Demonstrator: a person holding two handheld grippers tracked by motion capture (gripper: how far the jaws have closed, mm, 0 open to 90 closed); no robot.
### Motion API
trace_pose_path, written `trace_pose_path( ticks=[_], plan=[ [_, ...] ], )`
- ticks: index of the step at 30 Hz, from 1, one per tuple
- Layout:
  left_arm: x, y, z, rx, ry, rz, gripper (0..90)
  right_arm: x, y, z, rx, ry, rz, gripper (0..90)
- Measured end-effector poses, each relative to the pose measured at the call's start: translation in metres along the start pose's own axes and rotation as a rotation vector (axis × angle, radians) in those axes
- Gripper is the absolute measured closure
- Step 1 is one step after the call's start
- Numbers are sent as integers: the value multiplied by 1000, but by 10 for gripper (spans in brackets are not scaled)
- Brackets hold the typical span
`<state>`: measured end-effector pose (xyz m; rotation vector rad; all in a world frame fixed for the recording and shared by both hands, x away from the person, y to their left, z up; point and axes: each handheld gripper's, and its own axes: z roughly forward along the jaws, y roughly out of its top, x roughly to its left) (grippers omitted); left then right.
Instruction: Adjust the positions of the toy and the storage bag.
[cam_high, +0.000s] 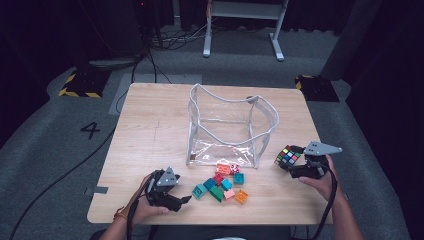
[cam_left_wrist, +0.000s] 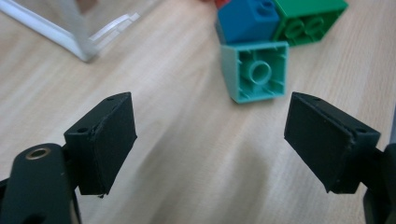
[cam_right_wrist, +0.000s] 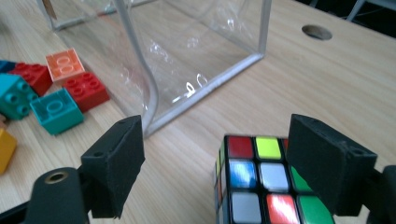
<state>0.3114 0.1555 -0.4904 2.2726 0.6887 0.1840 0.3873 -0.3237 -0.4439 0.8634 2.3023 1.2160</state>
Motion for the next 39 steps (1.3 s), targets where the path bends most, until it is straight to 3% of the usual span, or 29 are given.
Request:
trace_pose_path(
  ticks=[2,4,10,14,20,21,23,24,26,28,30,31,34,37,39],
  plan=[
    [-4,0,7,29,14,26,172,-2,-7,1,22,-5,-7,195],
    [-7,3,15,72,16,41,163,-5,-13,2,4,-31,-6,218],
    [1,9,24,26,18,22,174,-15,-21,4,17,-71,24,194],
    [4,21,36,13,17,42,181,-17,-25,8,39,-96,23,189],
    [2,39,55,-29,-23,42,313,-19,-32,18,75,-81,50,196],
    [2,42,57,-28,-17,58,320,-18,-33,19,80,-81,55,193],
    [2,43,58,-13,-23,44,316,-19,-34,22,75,-76,65,221],
    [3,46,61,-27,-24,63,298,-19,-35,24,83,-73,67,242],
    [2,46,60,1,-21,40,281,-20,-36,25,87,-69,75,248],
    [5,45,60,-14,-15,65,197,-24,-42,31,108,-52,101,284],
    [6,42,58,-10,-8,58,159,-25,-44,33,113,-55,106,326],
    [7,40,56,0,-20,40,159,-25,-44,33,113,-55,106,326],
    [14,28,44,8,-3,36,152,-26,-44,36,98,-56,117,330],
    [19,23,37,18,5,59,152,-26,-44,36,98,-63,119,333],
    [25,17,31,19,0,52,152,-27,-44,34,96,-57,132,334]
  ],
)
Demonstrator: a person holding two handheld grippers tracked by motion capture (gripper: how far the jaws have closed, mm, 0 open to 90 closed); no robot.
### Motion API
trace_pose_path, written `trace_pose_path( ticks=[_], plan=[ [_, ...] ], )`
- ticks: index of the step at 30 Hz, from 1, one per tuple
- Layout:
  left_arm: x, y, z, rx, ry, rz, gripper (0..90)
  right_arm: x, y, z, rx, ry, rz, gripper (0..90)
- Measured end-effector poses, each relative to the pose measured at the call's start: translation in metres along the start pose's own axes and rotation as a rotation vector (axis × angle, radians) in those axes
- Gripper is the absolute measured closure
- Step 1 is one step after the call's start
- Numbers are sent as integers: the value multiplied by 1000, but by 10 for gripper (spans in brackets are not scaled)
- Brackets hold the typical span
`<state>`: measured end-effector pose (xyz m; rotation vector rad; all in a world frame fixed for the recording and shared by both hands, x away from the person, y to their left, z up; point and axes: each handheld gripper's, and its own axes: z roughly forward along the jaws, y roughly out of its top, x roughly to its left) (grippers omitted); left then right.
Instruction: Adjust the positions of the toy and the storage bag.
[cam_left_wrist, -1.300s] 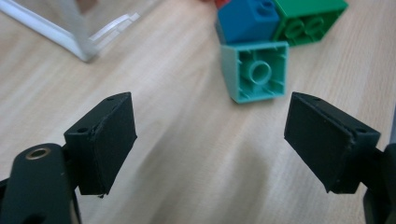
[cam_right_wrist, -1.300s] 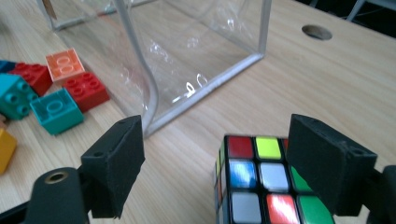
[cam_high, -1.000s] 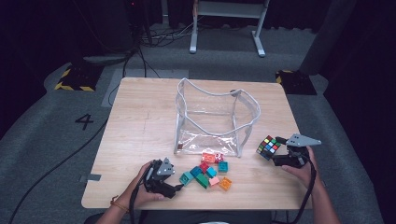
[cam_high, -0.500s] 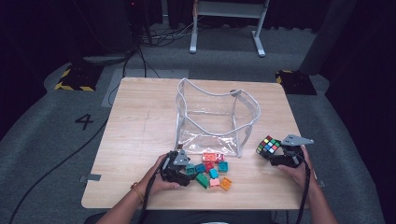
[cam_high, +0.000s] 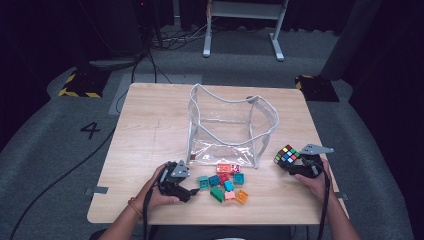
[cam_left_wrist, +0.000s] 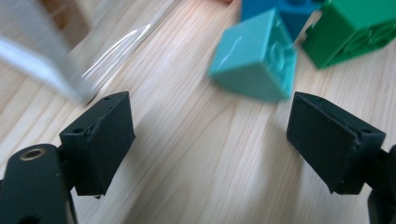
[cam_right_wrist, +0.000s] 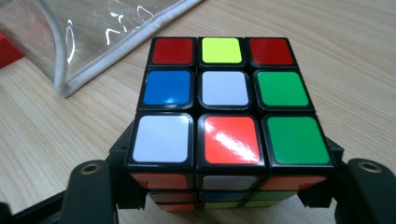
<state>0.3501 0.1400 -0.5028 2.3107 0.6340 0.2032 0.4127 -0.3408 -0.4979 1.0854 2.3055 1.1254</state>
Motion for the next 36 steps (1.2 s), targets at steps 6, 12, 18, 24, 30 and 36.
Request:
trace_pose_path(
  ticks=[6,12,18,24,30,36],
  plan=[
    [14,-21,-20,6,32,-29,152,-7,3,-6,-10,10,8,336],
    [16,-30,-29,2,35,-43,154,-9,32,-27,-93,35,-18,336],
    [18,-27,-27,3,51,-47,148,-6,61,-44,-145,28,-37,336],
    [18,-26,-25,3,56,-64,148,-8,93,-64,-188,15,-74,336],
    [18,-26,-26,2,63,-60,148,-13,122,-77,-218,29,-90,336],
    [18,-26,-26,4,60,-63,148,-6,163,-89,-282,74,-144,336]
  ],
)
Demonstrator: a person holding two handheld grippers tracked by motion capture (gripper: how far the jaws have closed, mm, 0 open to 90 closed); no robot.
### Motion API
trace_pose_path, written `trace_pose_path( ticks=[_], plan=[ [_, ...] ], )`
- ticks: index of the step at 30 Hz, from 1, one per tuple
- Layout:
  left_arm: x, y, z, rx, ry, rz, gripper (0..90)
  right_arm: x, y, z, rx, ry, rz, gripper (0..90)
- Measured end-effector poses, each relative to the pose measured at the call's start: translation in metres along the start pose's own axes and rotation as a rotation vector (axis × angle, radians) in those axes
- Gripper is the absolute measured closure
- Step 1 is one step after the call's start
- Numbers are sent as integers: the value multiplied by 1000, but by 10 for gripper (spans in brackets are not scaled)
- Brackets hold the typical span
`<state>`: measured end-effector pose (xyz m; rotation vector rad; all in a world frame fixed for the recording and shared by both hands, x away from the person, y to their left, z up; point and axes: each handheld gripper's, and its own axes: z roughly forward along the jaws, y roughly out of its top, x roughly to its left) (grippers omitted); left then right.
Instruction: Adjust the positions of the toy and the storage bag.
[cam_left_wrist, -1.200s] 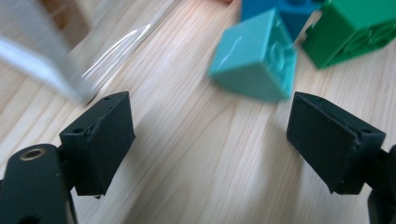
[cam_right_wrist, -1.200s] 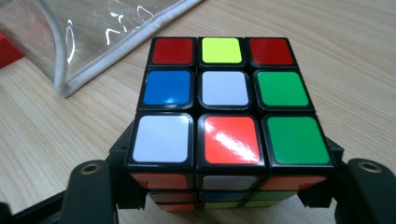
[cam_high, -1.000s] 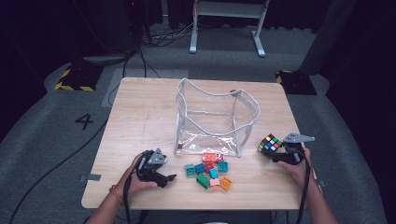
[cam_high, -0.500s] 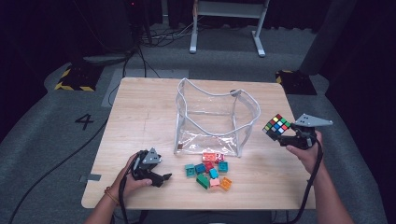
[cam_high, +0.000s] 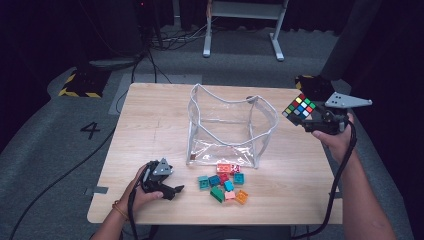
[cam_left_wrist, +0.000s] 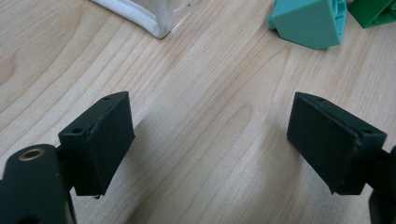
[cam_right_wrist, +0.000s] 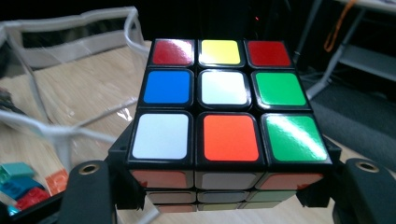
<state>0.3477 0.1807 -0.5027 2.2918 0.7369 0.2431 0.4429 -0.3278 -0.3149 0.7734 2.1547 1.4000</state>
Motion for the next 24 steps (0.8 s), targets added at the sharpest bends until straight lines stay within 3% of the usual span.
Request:
trace_pose_path(
  ticks=[8,9,11,18,23,24],
  plan=[
    [0,0,0,0,3,2,148,10,35,24,16,90,-16,336],
    [0,0,0,0,2,1,148,14,42,35,29,124,-18,336],
    [0,0,0,0,0,0,149,18,46,46,44,135,-44,336],
    [0,0,0,-1,0,1,148,26,55,72,70,191,-63,335],
    [0,0,0,-1,0,1,149,37,64,88,106,231,-111,336],
    [0,0,0,-1,0,1,149,43,67,97,137,250,-143,336]
  ],
)
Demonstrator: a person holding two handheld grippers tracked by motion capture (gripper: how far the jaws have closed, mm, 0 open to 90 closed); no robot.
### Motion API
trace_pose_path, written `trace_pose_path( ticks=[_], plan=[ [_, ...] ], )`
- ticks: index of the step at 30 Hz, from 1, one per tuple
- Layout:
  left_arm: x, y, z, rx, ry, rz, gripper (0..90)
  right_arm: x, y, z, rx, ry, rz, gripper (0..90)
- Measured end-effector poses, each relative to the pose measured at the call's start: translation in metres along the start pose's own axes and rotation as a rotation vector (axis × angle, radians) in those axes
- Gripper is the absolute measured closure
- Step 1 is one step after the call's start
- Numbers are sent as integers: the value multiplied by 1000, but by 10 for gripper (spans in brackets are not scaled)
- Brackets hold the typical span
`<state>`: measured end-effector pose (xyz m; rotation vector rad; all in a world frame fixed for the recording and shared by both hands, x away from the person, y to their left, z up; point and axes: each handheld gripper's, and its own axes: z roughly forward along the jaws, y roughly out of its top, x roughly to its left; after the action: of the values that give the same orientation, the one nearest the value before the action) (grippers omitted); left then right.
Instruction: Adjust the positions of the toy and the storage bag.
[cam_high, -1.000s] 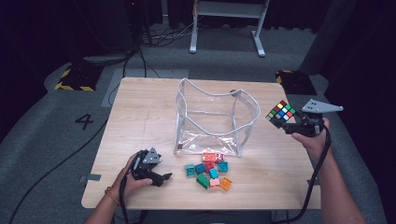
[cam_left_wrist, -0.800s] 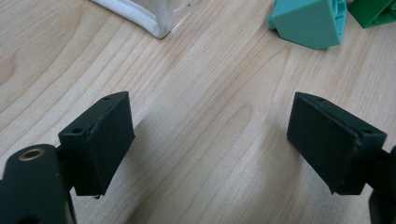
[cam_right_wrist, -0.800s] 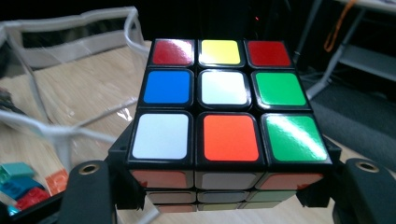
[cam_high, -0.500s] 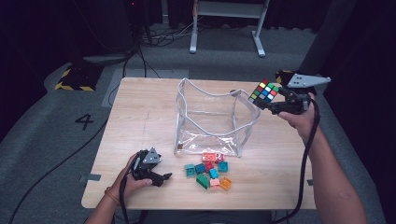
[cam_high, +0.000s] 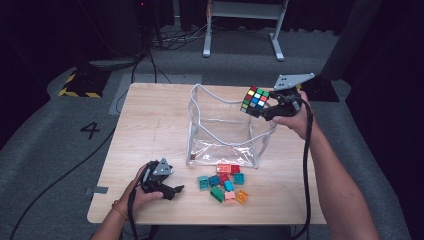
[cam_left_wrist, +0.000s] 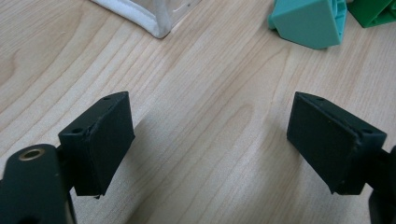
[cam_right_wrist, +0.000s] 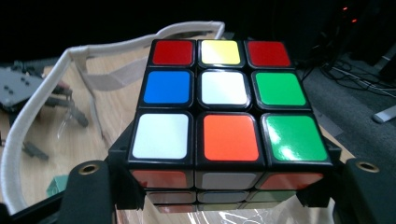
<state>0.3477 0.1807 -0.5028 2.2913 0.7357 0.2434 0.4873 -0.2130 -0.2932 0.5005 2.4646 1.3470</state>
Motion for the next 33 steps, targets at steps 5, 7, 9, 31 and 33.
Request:
trace_pose_path(
  ticks=[5,7,9,31,33],
  plan=[
    [0,0,0,2,2,4,148,3,4,21,80,15,-58,335],
    [0,0,0,2,2,4,149,4,4,28,132,15,-87,335],
    [0,0,0,3,2,2,149,5,4,34,165,31,-100,336],
    [0,0,0,0,0,2,148,8,-10,73,712,52,-130,334],
    [0,0,0,0,0,2,148,6,-11,72,717,45,-124,334]
  ],
)
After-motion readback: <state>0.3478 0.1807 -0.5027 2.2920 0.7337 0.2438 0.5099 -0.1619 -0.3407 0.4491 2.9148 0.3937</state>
